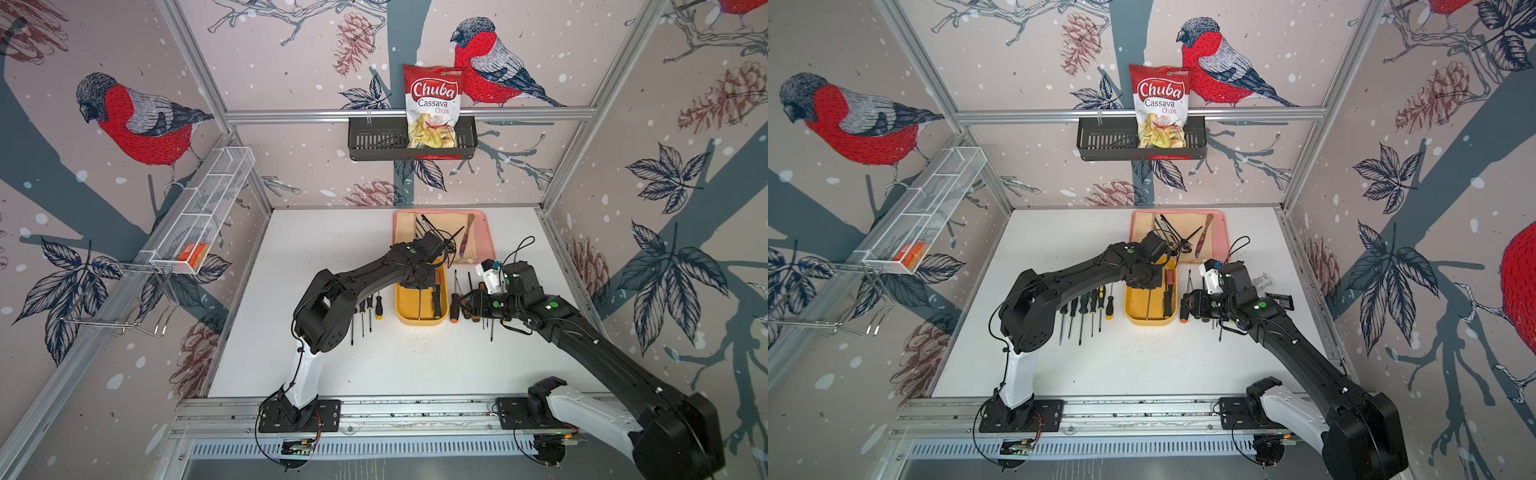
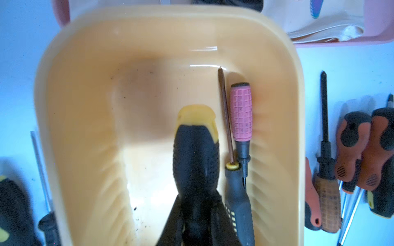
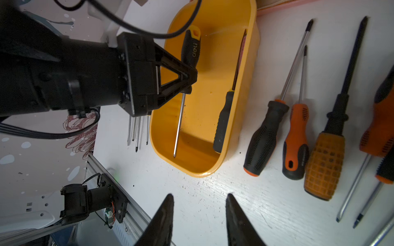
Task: Take out the screwdriver from the storage box
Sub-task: Pick up the screwdriver from the storage box, then place the screwdriver at the center of the board.
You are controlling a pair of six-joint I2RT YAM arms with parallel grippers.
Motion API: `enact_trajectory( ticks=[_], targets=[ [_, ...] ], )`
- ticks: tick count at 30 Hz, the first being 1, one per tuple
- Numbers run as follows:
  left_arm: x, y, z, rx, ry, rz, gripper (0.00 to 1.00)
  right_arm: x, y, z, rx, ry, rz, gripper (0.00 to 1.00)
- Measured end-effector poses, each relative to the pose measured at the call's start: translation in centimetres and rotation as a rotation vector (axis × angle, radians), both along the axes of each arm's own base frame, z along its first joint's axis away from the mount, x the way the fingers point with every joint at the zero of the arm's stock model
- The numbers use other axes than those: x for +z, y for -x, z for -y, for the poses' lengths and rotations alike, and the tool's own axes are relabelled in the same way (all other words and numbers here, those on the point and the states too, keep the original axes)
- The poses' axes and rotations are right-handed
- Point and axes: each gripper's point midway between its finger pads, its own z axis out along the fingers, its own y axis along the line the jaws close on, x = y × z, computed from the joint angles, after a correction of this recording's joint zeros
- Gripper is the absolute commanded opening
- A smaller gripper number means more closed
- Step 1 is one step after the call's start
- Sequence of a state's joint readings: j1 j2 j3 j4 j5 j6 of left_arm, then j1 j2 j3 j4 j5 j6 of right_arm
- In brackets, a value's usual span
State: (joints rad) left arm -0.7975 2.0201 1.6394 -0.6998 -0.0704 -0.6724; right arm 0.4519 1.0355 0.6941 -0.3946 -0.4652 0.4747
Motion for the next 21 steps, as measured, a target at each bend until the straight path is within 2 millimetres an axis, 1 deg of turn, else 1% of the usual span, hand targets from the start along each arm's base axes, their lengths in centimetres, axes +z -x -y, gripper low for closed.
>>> enact_trajectory(
  ticks=[5,7,10,13,16,21],
  targets=[
    [2.2,1.1,-1.3,-0.013,0.015,0.025,0.1,-0.2,0.2,-1.4,0.027,0.0,-0.013,0.41],
    [2.9,1.5,-2.2,-0.013,0.019,0.032,0.1,-0.1,0.2,-2.1,0.046,-0.001,-0.007,0.41],
    [3.9,1.9,-4.1,-0.002,0.016,0.042,0.1,-0.1,0.1,-3.1,0.066,-0.001,-0.004,0.41],
    [4.5,2.3,-6.6,0.028,0.008,0.047,0.1,-0.2,0.2,-4.2,0.084,-0.004,-0.016,0.41],
    [4.8,2.8,-9.7,0.058,-0.009,0.045,0.1,-0.3,-0.1,-5.0,0.099,0.0,-0.015,0.41],
    [4.1,3.5,-16.0,0.137,-0.081,0.041,0.1,-0.4,-0.3,-6.8,0.136,0.007,-0.015,0.4]
  ],
)
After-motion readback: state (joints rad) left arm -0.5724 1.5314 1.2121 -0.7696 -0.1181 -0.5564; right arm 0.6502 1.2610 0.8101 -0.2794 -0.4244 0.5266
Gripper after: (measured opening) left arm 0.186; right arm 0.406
